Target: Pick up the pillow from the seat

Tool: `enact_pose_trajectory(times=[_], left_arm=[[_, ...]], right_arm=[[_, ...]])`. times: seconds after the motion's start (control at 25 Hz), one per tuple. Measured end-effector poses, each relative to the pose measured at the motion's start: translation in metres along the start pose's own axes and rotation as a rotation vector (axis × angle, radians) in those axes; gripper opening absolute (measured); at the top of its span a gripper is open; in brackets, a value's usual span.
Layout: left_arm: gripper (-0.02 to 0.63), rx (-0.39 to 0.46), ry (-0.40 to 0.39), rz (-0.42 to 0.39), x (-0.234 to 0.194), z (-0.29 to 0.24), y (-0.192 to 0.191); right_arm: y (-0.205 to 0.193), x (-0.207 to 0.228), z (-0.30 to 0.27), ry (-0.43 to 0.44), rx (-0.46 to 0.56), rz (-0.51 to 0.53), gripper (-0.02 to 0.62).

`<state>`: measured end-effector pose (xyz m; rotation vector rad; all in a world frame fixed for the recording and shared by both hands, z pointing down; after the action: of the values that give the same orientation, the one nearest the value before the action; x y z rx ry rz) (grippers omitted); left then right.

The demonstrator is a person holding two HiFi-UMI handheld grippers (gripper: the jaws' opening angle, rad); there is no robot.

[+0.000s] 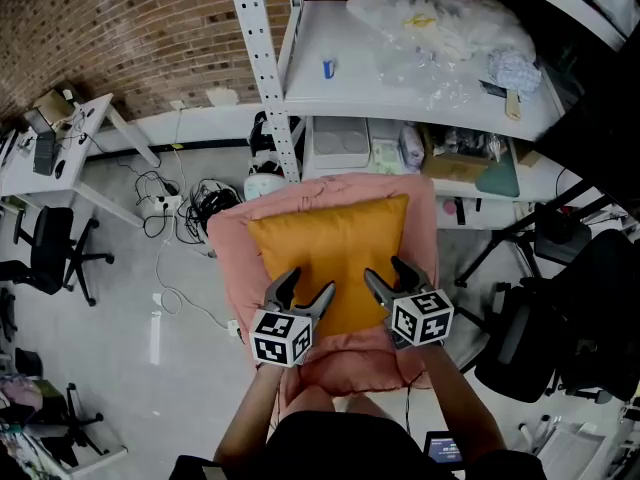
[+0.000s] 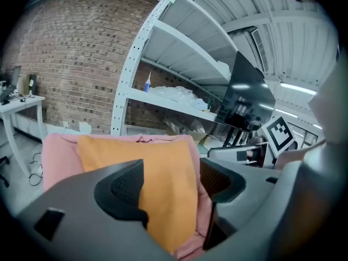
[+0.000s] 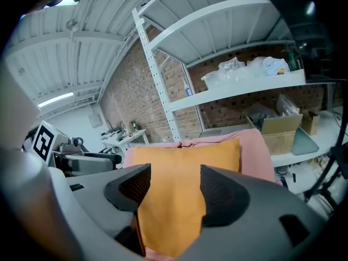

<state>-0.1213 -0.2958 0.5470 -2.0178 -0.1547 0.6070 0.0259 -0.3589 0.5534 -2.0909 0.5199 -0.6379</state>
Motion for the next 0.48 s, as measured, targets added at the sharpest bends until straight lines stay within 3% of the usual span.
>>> enact_pose_trajectory(times=[0.48], left_arm=[[0.413, 0.034, 0.05, 0.047, -0.021, -0.006, -0.023]], right_arm=[[-0.026, 0.012, -0.02, -0.05, 0.019, -0.008, 0.362]])
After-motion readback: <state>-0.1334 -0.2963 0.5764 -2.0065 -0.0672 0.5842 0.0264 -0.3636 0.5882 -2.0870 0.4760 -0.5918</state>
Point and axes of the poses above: the fingertips, and each gripper's own axes: z backward along the fingers, x to its right, y out of its top, the point moved 3 cm from there along z, backward along the fingers, and after that the axes turned 8 degrees about -y, right-handed, at the moved point
